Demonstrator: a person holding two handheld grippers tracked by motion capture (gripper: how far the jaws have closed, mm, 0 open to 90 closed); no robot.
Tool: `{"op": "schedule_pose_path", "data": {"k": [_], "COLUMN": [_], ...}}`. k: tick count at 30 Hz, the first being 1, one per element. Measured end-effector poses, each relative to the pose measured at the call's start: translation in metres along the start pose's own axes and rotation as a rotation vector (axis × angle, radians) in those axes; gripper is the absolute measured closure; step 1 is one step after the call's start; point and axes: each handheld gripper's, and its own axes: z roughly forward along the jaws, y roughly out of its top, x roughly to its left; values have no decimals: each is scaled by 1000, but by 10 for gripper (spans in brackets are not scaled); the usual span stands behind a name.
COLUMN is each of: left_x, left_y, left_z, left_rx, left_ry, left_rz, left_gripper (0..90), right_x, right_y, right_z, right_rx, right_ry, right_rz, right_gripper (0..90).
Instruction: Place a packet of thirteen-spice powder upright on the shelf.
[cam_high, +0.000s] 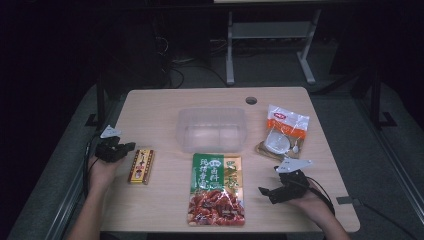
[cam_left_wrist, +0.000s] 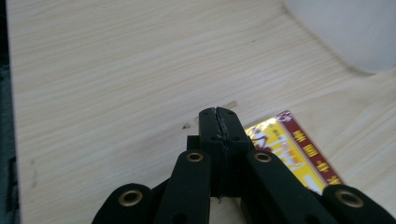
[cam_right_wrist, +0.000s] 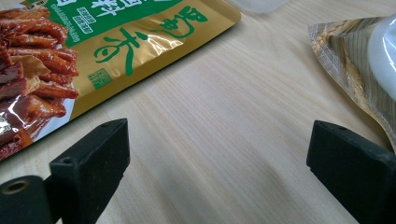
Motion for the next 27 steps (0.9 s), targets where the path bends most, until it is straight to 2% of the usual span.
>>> {"op": "schedule_pose_path", "data": {"k": [3, 5, 11, 17, 18, 22, 25, 26, 27], "left_x": [2, 2, -3, -17, -20, -29, -36, -40, -40], "left_y": [-5, -6, -7, -5, -4, -3, -1, 0, 0], "left_z": [5, 8, 14, 20, 21, 25, 27, 27, 27], "left_rx": [37, 43, 61, 65, 67, 82, 89, 91, 91], "left_ry": [5, 0, -39, -91, -104, -144, -161, -173, -173], "left_rz": [2, 0, 20, 46, 41, 78, 100, 120, 120], "left_gripper": [896, 896, 897, 896, 896, 896, 896, 897, 897], "right_x": [0, 1, 0, 0, 0, 0, -1, -1, 0], "right_y": [0, 1, 0, 0, 0, 0, 0, 0, 0], "right_z": [0, 0, 0, 0, 1, 1, 1, 1, 1], "right_rx": [1, 1, 3, 3, 3, 3, 4, 4, 4], "right_ry": [-1, -1, 0, 0, 0, -1, 0, -1, -1], "right_rz": [1, 1, 1, 5, 5, 6, 8, 9, 10], "right_gripper": [61, 61, 62, 62, 62, 62, 63, 63, 63]}}
